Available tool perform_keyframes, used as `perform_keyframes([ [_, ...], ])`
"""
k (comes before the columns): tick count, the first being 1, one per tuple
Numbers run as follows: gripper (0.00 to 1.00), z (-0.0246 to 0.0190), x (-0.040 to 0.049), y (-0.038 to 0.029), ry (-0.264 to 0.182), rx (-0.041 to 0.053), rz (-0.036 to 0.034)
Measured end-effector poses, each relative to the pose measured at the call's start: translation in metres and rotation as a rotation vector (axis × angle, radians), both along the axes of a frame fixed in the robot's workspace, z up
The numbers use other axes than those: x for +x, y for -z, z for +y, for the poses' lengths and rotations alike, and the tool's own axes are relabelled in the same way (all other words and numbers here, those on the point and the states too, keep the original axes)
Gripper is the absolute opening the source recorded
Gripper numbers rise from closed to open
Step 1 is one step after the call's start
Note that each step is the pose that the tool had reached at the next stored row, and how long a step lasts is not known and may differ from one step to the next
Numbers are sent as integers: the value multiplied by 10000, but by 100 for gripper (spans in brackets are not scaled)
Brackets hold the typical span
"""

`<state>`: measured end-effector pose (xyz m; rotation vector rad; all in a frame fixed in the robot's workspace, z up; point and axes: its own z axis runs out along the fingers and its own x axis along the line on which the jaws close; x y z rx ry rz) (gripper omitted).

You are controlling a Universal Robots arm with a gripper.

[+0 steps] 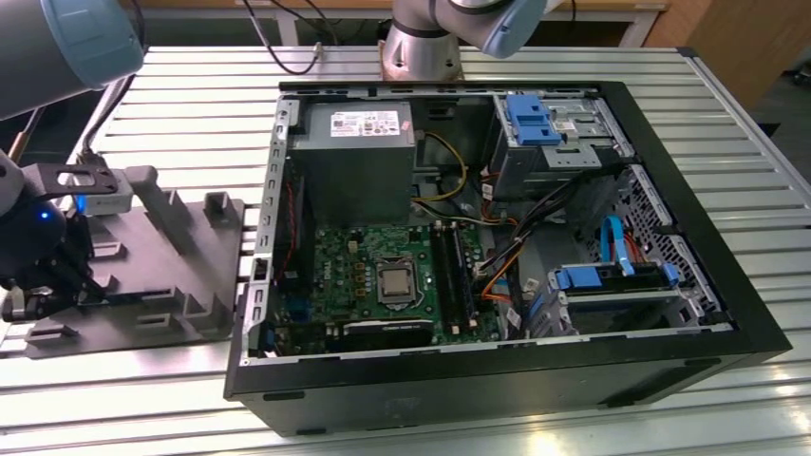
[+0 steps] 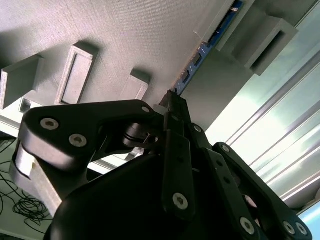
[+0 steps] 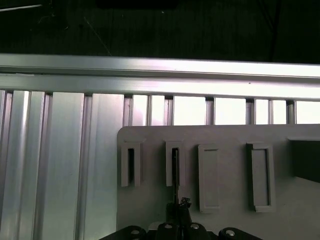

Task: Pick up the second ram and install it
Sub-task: 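Pick up the second ram and move it above second insertion slot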

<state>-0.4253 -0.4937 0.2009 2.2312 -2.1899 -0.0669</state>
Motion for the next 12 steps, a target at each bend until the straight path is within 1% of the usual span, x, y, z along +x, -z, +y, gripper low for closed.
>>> perform_keyframes([
  [12,12,0,0,-2,-18,0,0],
])
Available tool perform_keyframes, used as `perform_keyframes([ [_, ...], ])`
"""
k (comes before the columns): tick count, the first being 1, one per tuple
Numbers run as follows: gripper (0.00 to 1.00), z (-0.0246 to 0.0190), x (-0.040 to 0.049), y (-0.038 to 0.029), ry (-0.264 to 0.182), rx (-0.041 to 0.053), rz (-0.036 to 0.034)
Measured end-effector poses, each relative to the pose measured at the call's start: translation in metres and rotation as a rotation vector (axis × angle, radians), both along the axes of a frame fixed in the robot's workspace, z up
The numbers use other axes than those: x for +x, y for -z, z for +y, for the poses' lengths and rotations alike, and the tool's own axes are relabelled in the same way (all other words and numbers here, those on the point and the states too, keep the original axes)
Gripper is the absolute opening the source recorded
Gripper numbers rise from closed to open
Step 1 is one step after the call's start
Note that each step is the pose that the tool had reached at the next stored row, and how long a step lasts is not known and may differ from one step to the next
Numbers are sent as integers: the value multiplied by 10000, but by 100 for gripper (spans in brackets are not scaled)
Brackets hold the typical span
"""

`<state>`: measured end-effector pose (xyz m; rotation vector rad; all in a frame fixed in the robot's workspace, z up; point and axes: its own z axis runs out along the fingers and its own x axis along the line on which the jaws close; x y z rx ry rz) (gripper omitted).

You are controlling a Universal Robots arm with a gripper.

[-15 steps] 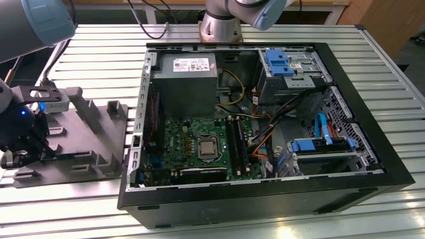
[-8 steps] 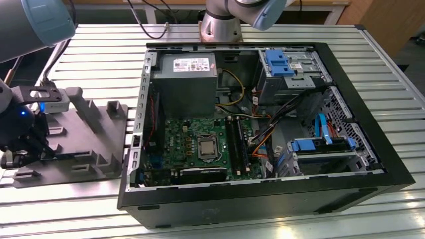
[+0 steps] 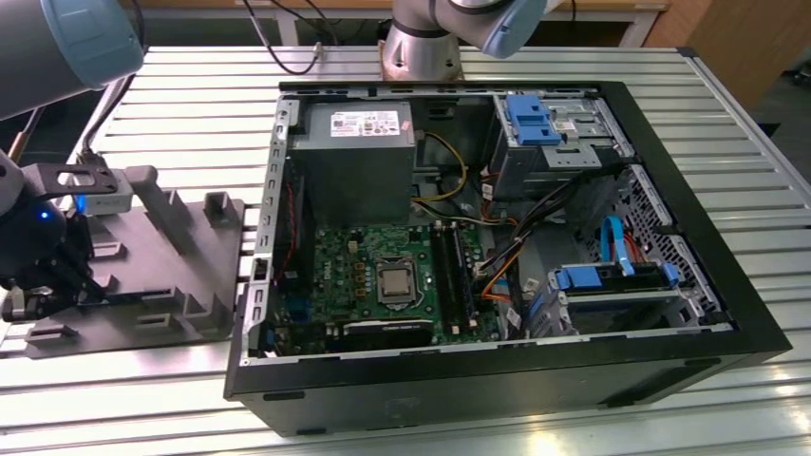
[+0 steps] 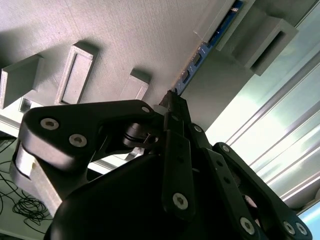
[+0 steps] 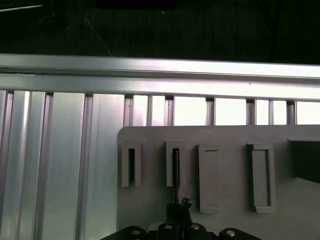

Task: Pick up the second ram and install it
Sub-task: 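Pick up the second ram and move it above second insertion slot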

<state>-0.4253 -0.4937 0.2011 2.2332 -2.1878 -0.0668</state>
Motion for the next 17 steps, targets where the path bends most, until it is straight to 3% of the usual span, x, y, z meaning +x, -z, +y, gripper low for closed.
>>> perform_keyframes([
  [8,12,0,0,-3,-5,0,0],
  [17,12,0,0,-90,-5,0,0],
])
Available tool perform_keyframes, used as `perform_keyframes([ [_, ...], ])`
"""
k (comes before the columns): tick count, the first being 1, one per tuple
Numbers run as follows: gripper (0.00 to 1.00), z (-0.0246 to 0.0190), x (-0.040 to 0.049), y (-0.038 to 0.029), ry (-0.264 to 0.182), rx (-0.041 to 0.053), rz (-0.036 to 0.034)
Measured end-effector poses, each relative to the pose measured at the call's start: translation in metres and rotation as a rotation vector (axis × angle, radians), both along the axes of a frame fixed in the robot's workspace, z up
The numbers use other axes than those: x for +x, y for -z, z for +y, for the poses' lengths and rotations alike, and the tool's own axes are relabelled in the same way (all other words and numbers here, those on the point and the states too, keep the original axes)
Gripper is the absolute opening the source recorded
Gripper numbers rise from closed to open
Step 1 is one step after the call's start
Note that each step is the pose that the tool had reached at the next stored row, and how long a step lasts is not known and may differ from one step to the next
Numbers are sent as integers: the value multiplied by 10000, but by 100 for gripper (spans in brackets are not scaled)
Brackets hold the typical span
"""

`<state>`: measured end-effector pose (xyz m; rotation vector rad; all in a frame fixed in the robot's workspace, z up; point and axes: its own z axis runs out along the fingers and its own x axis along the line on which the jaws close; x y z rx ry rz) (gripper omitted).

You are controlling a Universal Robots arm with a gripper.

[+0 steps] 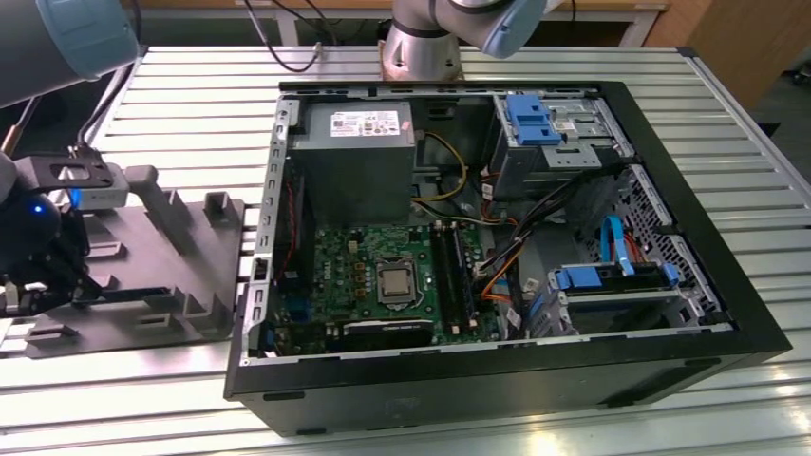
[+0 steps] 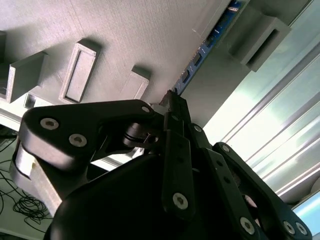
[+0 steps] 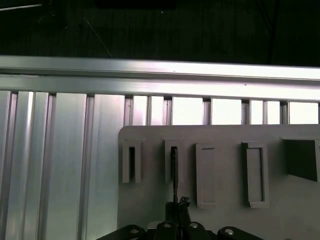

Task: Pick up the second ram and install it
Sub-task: 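Pick up the second ram and move it above second insertion slot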

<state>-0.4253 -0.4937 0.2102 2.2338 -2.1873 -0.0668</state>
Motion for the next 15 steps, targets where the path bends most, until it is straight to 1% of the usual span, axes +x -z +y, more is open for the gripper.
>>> perform_keyframes([
  [4,12,0,0,-27,-1,1,0],
  [15,12,0,0,-69,0,2,-2],
])
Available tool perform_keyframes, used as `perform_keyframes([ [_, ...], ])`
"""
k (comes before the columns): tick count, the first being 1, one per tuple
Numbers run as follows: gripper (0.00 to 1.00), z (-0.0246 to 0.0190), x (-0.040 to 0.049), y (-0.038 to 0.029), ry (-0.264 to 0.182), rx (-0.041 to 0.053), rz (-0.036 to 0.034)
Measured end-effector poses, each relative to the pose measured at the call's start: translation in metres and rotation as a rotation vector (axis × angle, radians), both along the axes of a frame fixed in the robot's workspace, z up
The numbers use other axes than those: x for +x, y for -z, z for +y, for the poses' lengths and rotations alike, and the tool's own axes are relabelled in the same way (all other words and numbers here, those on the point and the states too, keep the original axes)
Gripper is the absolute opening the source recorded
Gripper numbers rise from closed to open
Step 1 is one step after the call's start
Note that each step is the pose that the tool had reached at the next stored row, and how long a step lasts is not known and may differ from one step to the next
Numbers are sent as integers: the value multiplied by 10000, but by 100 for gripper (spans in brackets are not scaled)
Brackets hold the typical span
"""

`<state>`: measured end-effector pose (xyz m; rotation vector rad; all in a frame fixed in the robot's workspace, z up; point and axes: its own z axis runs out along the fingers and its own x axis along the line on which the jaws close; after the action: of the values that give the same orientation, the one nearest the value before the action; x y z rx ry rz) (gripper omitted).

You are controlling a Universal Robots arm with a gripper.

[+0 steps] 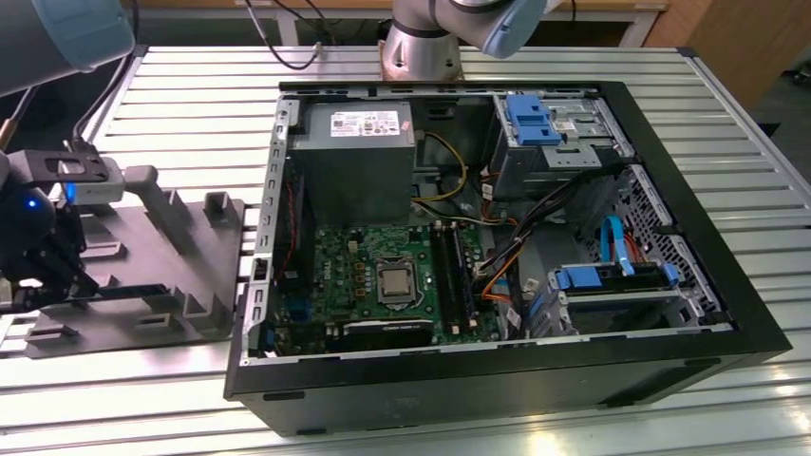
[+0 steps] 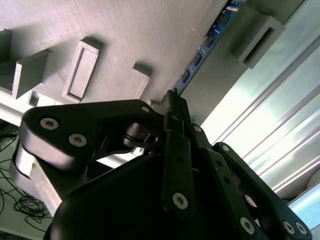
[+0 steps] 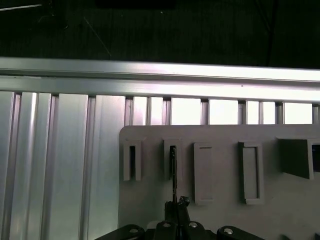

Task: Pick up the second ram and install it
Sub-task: 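Pick up the second ram and move it above second insertion slot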

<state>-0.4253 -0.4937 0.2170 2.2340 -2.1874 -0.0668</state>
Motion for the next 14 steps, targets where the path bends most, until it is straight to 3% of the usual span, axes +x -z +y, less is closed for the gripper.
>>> perform_keyframes([
  [14,12,0,0,-41,0,-2,2],
])
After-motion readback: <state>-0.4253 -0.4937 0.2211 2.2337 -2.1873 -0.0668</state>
